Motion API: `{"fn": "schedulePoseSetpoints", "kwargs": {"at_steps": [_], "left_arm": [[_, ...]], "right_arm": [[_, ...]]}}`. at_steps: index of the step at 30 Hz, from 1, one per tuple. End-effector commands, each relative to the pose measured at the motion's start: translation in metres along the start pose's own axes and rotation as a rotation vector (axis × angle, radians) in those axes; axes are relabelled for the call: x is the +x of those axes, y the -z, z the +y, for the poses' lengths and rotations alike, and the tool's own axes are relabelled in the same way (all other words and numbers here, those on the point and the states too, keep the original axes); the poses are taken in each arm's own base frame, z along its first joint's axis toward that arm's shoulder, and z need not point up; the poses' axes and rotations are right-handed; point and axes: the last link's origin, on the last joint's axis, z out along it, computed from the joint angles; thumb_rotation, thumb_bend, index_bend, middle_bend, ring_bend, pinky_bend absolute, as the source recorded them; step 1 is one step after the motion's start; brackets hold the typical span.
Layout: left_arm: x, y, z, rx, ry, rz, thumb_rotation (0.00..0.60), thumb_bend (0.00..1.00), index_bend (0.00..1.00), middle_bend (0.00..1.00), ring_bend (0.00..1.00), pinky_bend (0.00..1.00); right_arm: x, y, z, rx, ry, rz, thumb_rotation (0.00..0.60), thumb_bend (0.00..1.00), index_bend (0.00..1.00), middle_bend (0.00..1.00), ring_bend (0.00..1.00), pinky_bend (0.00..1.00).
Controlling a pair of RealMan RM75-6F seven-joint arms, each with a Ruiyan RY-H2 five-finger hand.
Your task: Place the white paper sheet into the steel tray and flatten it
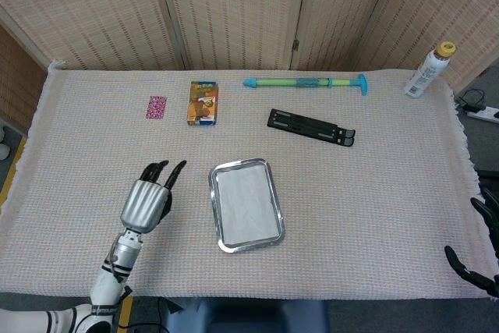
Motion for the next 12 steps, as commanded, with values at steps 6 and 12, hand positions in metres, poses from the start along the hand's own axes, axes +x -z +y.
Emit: {"fn": "schedulePoseSetpoints", "kwargs": {"at_steps": [6,12], "left_arm": [[0.032,0.137,-0.116,0.298,0.031,0.011,0.6,0.26,0.06,0.05,0.0,0.0],[0.037,0.152,-0.127,0.346,0.033,-0.027,0.6,0.23,0.03,0.03,0.0,0.0]], "right_arm": [[-0.046,-0.019,0.007,-0.041,0.102,-0.091,0.6,0.4,0.0,0.0,0.0,0.0],[-0.063,-0.029,0.013,-0.064,0.15,-0.114,0.6,0.4,0.0,0.0,0.0,0.0]]}}
